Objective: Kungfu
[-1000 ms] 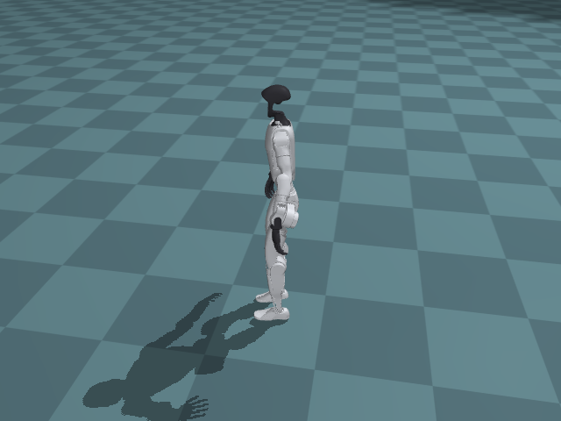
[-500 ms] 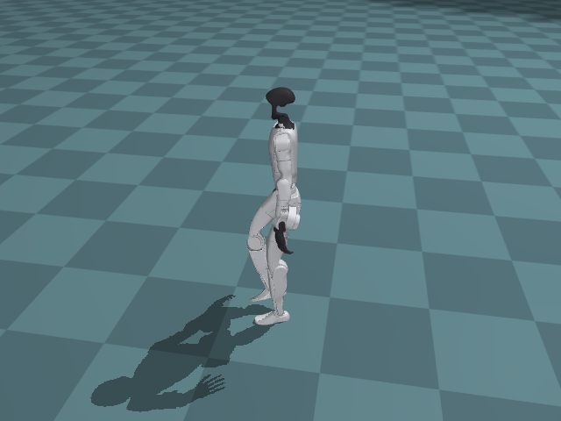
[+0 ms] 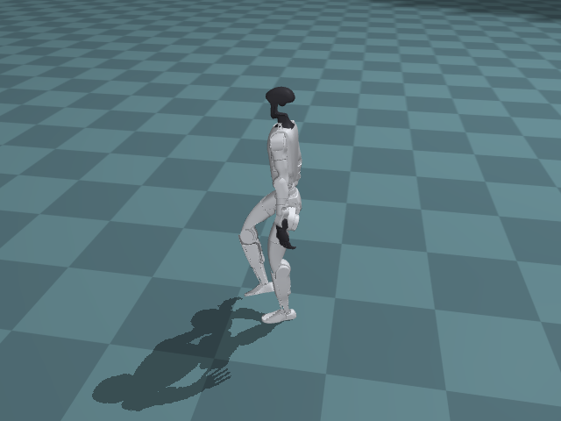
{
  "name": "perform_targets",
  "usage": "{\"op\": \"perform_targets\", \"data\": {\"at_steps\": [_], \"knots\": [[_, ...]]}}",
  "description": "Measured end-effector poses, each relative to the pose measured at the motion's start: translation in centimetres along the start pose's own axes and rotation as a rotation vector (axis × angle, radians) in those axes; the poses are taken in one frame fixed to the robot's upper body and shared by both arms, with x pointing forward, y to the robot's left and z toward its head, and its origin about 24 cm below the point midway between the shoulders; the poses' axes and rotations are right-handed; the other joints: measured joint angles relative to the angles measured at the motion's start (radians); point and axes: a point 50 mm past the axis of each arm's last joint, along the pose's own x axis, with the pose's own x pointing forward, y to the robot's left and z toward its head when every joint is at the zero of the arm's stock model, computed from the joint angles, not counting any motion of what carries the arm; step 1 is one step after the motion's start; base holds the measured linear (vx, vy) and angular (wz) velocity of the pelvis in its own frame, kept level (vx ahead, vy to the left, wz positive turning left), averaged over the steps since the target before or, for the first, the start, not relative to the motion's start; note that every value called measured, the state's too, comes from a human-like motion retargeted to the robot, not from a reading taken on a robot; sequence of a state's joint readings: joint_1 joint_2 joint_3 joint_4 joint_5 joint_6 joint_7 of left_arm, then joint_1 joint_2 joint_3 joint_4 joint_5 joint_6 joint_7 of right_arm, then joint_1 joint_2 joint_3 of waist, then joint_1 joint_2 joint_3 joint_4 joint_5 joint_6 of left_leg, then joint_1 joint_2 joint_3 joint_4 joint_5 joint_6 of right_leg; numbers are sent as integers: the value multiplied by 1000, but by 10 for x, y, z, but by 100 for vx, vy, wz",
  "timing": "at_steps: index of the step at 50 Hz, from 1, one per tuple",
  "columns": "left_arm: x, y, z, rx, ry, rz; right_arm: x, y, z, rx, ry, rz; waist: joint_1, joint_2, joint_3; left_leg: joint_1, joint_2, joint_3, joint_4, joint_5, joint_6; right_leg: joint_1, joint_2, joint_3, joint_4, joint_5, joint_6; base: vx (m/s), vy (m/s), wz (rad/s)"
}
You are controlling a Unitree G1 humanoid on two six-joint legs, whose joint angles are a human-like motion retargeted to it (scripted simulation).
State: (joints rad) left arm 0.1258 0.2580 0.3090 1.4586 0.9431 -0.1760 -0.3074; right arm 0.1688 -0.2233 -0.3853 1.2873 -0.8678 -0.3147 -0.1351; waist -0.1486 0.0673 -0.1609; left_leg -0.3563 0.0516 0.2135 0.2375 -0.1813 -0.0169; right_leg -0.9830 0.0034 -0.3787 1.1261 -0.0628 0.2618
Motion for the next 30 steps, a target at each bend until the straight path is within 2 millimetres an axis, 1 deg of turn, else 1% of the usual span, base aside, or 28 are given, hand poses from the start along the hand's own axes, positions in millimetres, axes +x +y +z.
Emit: {"op": "perform_targets", "data": {"at_steps": [2, 3, 5, 6, 7, 8, 9, 10, 11, 12, 13, 14, 15, 16, 17, 18, 20, 22, 23, 24, 25, 26, 27, 28, 30], "knots": [[5, -16, 9, -90, -56, -15, -2, -7, 2, 25, -29, -100, 0, 15, -14, 1, -2, 8, 8, 38, -33, 105, 18, 59, -164, 41, 0, 31, 3, -5], [8, -24, 16, -163, -100, -6, -3, -11, 4, 39, -50, -161, 1, 33, -16, 11, -1, 5, 5, 70, -57, 177, 38, 107, -263, 69, 0, 33, 29, 6], [11, -33, 40, -356, -248, 27, -6, -21, 10, 67, -115, -302, 6, 86, -10, 25, -2, -21, 11, 170, -130, 339, 55, 206, -481, 148, 0, 25, 50, 26], [9, -27, 56, -454, -353, 53, -7, -28, 16, 89, -156, -381, -4, 94, 5, 21, -24, -53, 34, 242, -195, 414, 42, 264, -580, 189, 0, 7, 40, 85], [4, -16, 72, -541, -468, 88, -8, -35, 24, 121, -201, -461, -20, 92, 23, 0, -59, -61, 72, 317, -240, 475, 11, 304, -665, 238, 0, -20, 36, 162], [-7, 6, 89, -603, -607, 139, -9, -45, 35, 167, -253, -543, -46, 71, 47, -55, -121, -23, 139, 397, -244, 506, -57, 307, -720, 304, 0, -49, 60, 205], [-23, 37, 103, -641, -753, 207, -10, -53, 47, 221, -319, -607, -63, 53, 79, -104, -161, 44, 210, 452, -245, 533, -133, 301, -751, 256, 0, -72, 87, 226], [-45, 69, 114, -659, -907, 281, -13, -60, 61, 280, -391, -660, -74, 36, 115, -151, -191, 124, 284, 495, -245, 560, -214, 291, -769, 152, 0, -87, 99, 180], [-76, 108, 120, -671, -1058, 377, -17, -65, 78, 331, -495, -676, -60, 33, 128, -204, -185, 180, 339, 499, -245, 558, -259, 244, -745, 45, -40, -85, 80, 126], [-111, 144, 125, -673, -1213, 458, -21, -71, 94, 378, -601, -675, -38, 31, 140, -249, -171, 202, 386, 482, -245, 554, -282, 211, -722, -54, -98, -63, 14, 45], [-151, 178, 128, -668, -1369, 516, -27, -75, 109, 415, -709, -645, 3, 26, 150, -276, -145, 155, 417, 422, -245, 545, -261, 209, -699, -138, -195, -24, -69, -16], [-192, 204, 135, -649, -1534, 536, -33, -77, 120, 447, -799, -590, 62, 4, 144, -284, -87, 135, 412, 367, -245, 523, -241, 223, -669, -190, -258, 13, -144, -66], [-235, 224, 142, -613, -1708, 530, -39, -78, 129, 472, -882, -524, 130, -27, 129, -283, -13, 128, 387, 313, -245, 495, -222, 245, -635, -227, -304, 29, -173, -97], [-276, 234, 162, -562, -1892, 477, -43, -75, 130, 530, -921, -443, 207, -50, 121, -249, 113, 120, 339, 292, -245, 489, -139, 290, -605, -252, -334, 32, -162, -99], [-317, 240, 178, -513, -2073, 418, -47, -73, 133, 573, -963, -363, 259, -68, 110, -230, 214, 120, 294, 281, -216, 480, -85, 317, -577, -275, -358, 23, -107, -66], [-355, 241, 189, -491, -2255, 367, -49, -69, 139, 596, -997, -276, 257, -80, 92, -240, 264, 139, 259, 290, -128, 465, -92, 310, -552, -294, -368, 16, -47, -22], [-417, 233, 209, -459, -2572, 201, -54, -68, 143, 635, -1047, -176, 244, -84, 64, -254, 288, 117, 163, 334, 16, 456, -127, 299, -540, -311, -378, 12, 10, 12], [-461, 212, 231, -384, -2770, -38, -62, -75, 138, 676, -1092, -173, 199, -51, 45, -201, 309, 192, 6, 335, 27, 447, -122, 298, -487, -349, -377, 32, 29, 56], [-476, 199, 242, -320, -2826, -173, -66, -78, 133, 696, -1105, -187, 162, -27, 31, -181, 312, 223, -58, 326, 21, 453, -121, 282, -470, -366, -375, 41, 30, 131], [-489, 186, 253, -242, -2860, -308, -70, -80, 128, 710, -1119, -201, 114, -1, 15, -181, 310, 238, -102, 329, 28, 459, -133, 249, -461, -380, -372, 39, 27, 184], [-500, 172, 264, -153, -2879, -442, -75, -83, 123, 722, -1132, -215, 61, 25, -2, -191, 306, 243, -137, 340, 41, 466, -152, 210, -457, -390, -367, 27, 23, 210], [-509, 158, 276, -53, -2874, -551, -78, -86, 121, 725, -1147, -216, 10, 51, -16, -208, 312, 261, -142, 323, 44, 471, -168, 167, -457, -398, -362, 18, 19, 198], [-517, 143, 288, 46, -2859, -659, -81, -88, 120, 728, -1159, -217, -28, 69, -25, -214, 320, 290, -144, 314, 48, 476, -180, 136, -457, -404, -359, 9, 14, 142], [-523, 126, 301, 138, -2829, -766, -83, -90, 118, 730, -1167, -219, -40, 74, -27, -200, 330, 342, -140, 319, 55, 482, -184, 128, -455, -408, -357, 6, 11, 87], [-529, 92, 326, 284, -2746, -993, -86, -95, 117, 738, -1180, -230, -49, 71, -24, -157, 339, 451, -127, 334, 91, 492, -193, 122, -451, -419, -355, 3, 10, 41]]}}
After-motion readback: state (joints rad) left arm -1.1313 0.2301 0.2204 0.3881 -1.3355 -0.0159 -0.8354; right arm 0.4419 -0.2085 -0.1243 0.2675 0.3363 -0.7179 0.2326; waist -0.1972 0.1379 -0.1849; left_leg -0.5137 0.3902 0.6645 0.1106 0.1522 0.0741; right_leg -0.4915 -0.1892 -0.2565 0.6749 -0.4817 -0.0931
